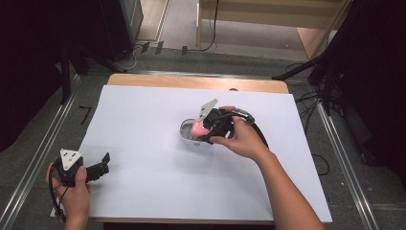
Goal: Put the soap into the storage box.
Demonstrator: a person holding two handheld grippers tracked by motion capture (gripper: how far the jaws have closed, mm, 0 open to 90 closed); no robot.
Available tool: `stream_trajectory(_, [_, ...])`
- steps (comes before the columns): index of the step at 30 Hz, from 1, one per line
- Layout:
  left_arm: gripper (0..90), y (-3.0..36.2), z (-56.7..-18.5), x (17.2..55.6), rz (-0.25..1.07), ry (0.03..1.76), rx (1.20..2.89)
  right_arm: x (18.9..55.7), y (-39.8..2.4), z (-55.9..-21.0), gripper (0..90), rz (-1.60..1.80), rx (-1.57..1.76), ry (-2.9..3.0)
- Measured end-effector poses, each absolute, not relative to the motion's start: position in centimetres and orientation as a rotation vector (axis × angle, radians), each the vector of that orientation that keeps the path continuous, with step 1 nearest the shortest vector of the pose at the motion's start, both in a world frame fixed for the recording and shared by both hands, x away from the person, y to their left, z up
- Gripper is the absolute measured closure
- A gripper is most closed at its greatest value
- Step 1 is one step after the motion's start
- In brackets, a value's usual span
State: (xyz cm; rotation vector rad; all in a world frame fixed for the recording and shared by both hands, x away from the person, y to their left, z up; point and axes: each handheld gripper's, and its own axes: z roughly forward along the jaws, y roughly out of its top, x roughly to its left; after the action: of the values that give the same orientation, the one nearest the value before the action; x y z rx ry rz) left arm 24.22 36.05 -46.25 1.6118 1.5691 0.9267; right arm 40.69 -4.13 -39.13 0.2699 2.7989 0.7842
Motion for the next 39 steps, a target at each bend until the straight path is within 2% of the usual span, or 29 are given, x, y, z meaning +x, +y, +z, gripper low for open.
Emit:
stream_trajectory(31, [0.0, 36.2, -46.2, 24.3, 0.912, 1.576, 1.612, 42.6, -2.0, -40.5, 38.5, 0.741, 0.193, 2.896])
stream_trajectory(35, [0.0, 36.2, -46.2, 24.3, 0.91, 1.575, 1.611, 42.4, -2.3, -40.0, 35.3, 0.786, 0.233, 2.891])
stream_trajectory(39, [0.0, 36.2, -46.2, 24.3, 0.908, 1.578, 1.612, 42.4, -3.1, -39.2, 36.5, 0.832, 0.273, 2.875])
